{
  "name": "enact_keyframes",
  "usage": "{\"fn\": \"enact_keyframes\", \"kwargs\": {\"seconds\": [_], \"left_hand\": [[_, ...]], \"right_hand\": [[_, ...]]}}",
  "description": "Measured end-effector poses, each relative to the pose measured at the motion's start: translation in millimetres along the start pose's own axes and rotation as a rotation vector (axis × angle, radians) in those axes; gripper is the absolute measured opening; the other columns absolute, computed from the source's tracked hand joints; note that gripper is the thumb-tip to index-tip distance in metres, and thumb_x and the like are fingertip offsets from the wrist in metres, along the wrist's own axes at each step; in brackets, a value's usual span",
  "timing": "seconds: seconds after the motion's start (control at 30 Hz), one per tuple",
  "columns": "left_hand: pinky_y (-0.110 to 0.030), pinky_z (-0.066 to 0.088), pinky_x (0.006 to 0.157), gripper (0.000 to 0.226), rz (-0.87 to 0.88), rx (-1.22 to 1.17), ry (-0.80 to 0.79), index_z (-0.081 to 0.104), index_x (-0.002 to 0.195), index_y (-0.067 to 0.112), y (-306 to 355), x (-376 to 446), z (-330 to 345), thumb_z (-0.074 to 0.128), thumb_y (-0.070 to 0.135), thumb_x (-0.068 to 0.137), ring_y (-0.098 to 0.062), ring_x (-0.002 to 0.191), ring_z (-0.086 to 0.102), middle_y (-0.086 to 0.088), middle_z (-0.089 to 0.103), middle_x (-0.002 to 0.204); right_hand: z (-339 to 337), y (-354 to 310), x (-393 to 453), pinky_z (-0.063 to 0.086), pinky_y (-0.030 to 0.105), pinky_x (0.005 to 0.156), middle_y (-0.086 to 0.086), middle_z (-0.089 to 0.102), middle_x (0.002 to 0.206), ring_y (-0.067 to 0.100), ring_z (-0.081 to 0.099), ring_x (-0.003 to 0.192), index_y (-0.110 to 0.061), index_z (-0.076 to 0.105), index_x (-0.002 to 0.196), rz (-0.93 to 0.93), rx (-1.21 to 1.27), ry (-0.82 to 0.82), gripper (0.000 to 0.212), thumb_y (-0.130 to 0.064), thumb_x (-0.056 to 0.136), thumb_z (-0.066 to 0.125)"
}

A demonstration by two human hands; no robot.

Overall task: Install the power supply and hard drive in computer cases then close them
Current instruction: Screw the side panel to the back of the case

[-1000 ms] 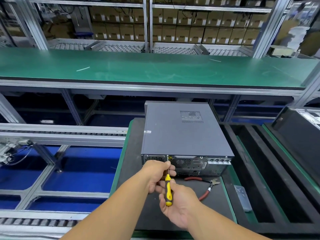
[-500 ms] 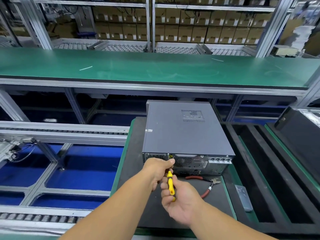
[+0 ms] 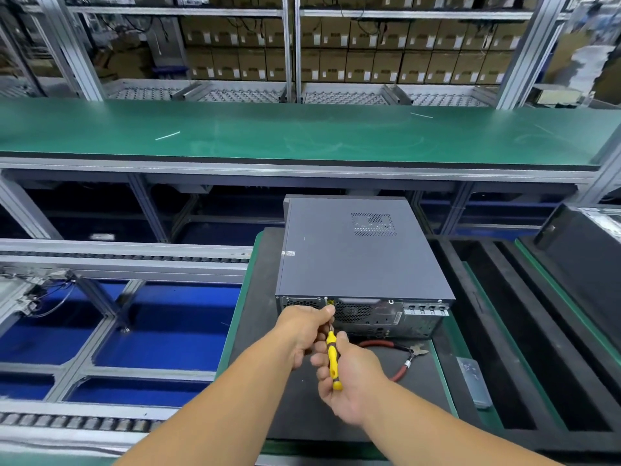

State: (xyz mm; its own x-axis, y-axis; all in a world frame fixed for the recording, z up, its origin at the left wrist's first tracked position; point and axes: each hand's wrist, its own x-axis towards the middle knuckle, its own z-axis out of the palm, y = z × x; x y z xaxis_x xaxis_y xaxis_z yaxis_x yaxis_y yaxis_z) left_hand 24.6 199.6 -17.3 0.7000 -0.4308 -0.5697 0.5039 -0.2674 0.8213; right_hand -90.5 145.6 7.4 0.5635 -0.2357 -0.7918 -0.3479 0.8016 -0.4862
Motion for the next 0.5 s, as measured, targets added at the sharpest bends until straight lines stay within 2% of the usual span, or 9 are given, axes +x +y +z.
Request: {"fn": "enact_keyframes", "kwargs": {"seconds": [0.1, 0.17, 0.27, 0.3, 0.37, 0.43, 0.47, 0.5], "left_hand": [[-0.025, 0.029, 0.049, 0.027, 0.002, 0.002, 0.051, 0.073, 0.087, 0.011, -3, -3, -1, 0.063, 0.033, 0.098, -0.015, 0.05, 0.052, -0.003, 0.069, 0.068], [-0.023, 0.033, 0.046, 0.025, -0.008, -0.003, 0.15, 0.073, 0.091, 0.011, -8, -4, -3, 0.058, 0.029, 0.1, -0.014, 0.054, 0.054, -0.002, 0.071, 0.069], [-0.019, 0.034, 0.044, 0.017, -0.029, 0.018, 0.222, 0.071, 0.085, 0.012, -22, -12, -7, 0.057, 0.017, 0.093, -0.012, 0.048, 0.051, 0.001, 0.068, 0.061], [-0.02, 0.036, 0.046, 0.016, -0.041, 0.039, 0.234, 0.069, 0.077, 0.014, -30, -14, -8, 0.058, 0.014, 0.089, -0.013, 0.047, 0.05, 0.002, 0.065, 0.058], [-0.026, 0.044, 0.057, 0.021, -0.036, 0.086, 0.26, 0.064, 0.071, 0.015, -47, -16, -8, 0.055, 0.007, 0.088, -0.018, 0.058, 0.054, -0.001, 0.065, 0.061], [-0.038, 0.051, 0.069, 0.025, -0.004, 0.175, 0.201, 0.058, 0.073, 0.014, -61, -15, -1, 0.051, 0.003, 0.094, -0.024, 0.072, 0.055, -0.007, 0.062, 0.073], [-0.041, 0.054, 0.069, 0.027, 0.034, 0.257, 0.139, 0.055, 0.073, 0.015, -66, -16, 5, 0.049, 0.003, 0.097, -0.023, 0.07, 0.055, -0.008, 0.059, 0.072], [-0.037, 0.055, 0.058, 0.031, 0.09, 0.364, 0.066, 0.053, 0.071, 0.017, -69, -19, 12, 0.047, 0.005, 0.098, -0.021, 0.06, 0.053, -0.005, 0.055, 0.065]], "right_hand": [[2, -2, 1, 0.029, 0.02, 0.042, 0.003, 0.055, 0.059, 0.012, 0.04, 0.044, -0.011, 0.074, 0.102, -0.115, -0.163, 0.087, 0.045, -0.052, 0.102, 0.056], [6, -2, 5, 0.026, 0.02, 0.04, -0.001, 0.05, 0.055, 0.01, 0.036, 0.042, -0.012, 0.066, 0.099, -0.172, -0.211, 0.09, 0.033, -0.044, 0.103, 0.058], [11, 1, 7, 0.021, 0.017, 0.036, -0.003, 0.043, 0.056, 0.008, 0.03, 0.04, -0.013, 0.061, 0.09, -0.105, -0.007, -0.026, 0.032, -0.039, 0.107, 0.052], [11, 0, 7, 0.021, 0.017, 0.034, -0.002, 0.044, 0.057, 0.007, 0.031, 0.039, -0.012, 0.061, 0.089, -0.059, 0.084, -0.086, 0.034, -0.04, 0.107, 0.051], [7, -4, 4, 0.026, 0.016, 0.032, 0.001, 0.049, 0.061, 0.007, 0.037, 0.039, -0.01, 0.063, 0.093, 0.009, 0.206, -0.193, 0.038, -0.042, 0.108, 0.048], [-4, -8, 6, 0.032, 0.018, 0.035, 0.004, 0.056, 0.063, 0.009, 0.042, 0.043, -0.007, 0.066, 0.101, -0.026, 0.116, -0.222, 0.042, -0.042, 0.109, 0.044], [-10, -9, 8, 0.034, 0.02, 0.038, 0.006, 0.059, 0.064, 0.011, 0.043, 0.045, -0.006, 0.067, 0.103, -0.079, -0.007, -0.188, 0.043, -0.041, 0.11, 0.042], [-19, -8, 11, 0.035, 0.021, 0.042, 0.007, 0.061, 0.064, 0.013, 0.044, 0.047, -0.006, 0.067, 0.104, -0.146, -0.143, -0.123, 0.043, -0.039, 0.111, 0.041]]}}
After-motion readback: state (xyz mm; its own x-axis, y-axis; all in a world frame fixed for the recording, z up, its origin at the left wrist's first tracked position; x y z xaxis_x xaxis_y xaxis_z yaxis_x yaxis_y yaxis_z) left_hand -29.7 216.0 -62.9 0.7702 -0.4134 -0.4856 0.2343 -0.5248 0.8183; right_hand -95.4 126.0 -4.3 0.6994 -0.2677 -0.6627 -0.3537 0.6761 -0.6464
